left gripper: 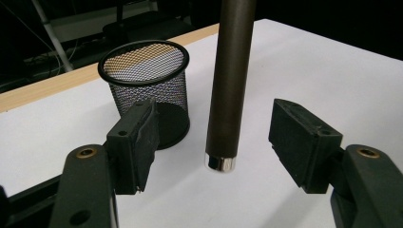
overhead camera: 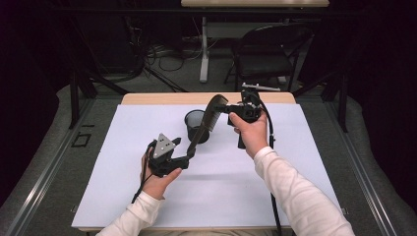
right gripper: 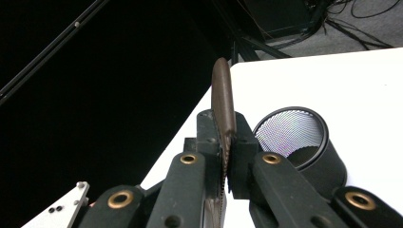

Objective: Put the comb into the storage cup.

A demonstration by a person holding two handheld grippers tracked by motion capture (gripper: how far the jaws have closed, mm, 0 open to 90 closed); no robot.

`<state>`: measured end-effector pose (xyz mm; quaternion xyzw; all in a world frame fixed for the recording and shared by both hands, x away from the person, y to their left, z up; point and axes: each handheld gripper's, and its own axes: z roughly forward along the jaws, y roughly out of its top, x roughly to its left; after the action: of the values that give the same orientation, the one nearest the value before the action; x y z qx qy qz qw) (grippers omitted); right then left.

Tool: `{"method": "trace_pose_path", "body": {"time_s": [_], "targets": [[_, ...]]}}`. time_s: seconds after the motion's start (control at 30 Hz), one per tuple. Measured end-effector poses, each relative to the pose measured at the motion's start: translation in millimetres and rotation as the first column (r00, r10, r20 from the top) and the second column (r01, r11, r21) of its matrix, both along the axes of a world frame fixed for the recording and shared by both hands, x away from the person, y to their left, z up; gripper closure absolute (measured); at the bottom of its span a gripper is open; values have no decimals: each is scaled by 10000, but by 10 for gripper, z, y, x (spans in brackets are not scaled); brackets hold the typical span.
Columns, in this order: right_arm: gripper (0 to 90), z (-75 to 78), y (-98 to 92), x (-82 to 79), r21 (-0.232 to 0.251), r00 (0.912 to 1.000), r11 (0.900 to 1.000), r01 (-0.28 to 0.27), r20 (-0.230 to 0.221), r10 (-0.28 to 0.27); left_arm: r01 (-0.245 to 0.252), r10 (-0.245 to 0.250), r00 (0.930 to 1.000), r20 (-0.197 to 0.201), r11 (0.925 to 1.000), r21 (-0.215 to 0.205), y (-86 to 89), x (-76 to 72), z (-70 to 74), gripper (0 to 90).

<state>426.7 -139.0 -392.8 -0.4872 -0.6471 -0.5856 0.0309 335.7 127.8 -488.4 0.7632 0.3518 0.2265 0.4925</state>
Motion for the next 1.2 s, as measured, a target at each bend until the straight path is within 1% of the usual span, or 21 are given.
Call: {"method": "trace_pose_path", "body": {"time_s": [0.07,0.13,0.27,0.37,0.4,0.47,0.57,0.67,0.73,0.8,0.9,0.93,1.03,1.1,1.2], "targets": [[864,22,-1,18,-46,10000,10000,43,37,-43,57,-59,9999,-101,9999,-145,15,7,10,340],[864,45,-2,30,-53,9999,10000,76,71,-75,30,-32,9999,-101,9999,-99,29,8,21,335],[864,75,-15,57,-130,9998,9997,188,115,-187,-80,79,9994,-327,10000,-45,42,21,26,314],[864,98,-31,76,-191,9995,9994,283,161,-280,-3,-9,9980,-630,9998,-183,57,36,27,289],[864,105,-38,83,-215,9994,9993,299,169,-295,13,-26,9975,-709,9998,-177,61,42,28,267],[864,121,-46,95,-248,9992,9991,358,179,-353,159,-188,9959,-883,9993,-340,69,54,26,246],[864,148,-59,117,-295,9989,9986,440,190,-435,238,-267,9957,-883,9992,-335,79,53,32,245],[864,180,-67,137,-334,9985,9981,513,231,-505,326,-362,9943,-1005,9988,-373,92,58,35,249],[864,203,-70,148,-335,9981,9979,553,284,-544,238,-259,9948,-988,9995,-223,96,61,37,249],[864,227,-72,158,-325,9979,9978,584,309,-574,193,-227,9943,-1039,9993,-333,107,69,40,248],[864,263,-68,168,-395,9972,9971,658,377,-643,130,-156,9946,-1024,9996,-254,121,78,49,235],[864,275,-68,170,-405,9970,9969,679,387,-663,118,-150,9943,-1059,9995,-309,125,81,52,216],[864,317,-64,185,-428,9962,9962,760,463,-740,215,-274,9926,-1183,9985,-509,150,85,62,209],[864,346,-62,200,-438,9956,9956,828,485,-806,293,-354,9921,-1201,9982,-527,166,83,67,203],[864,388,-56,231,-475,9939,9942,966,573,-939,380,-439,9922,-1163,9979,-526,193,78,78,168]]}}
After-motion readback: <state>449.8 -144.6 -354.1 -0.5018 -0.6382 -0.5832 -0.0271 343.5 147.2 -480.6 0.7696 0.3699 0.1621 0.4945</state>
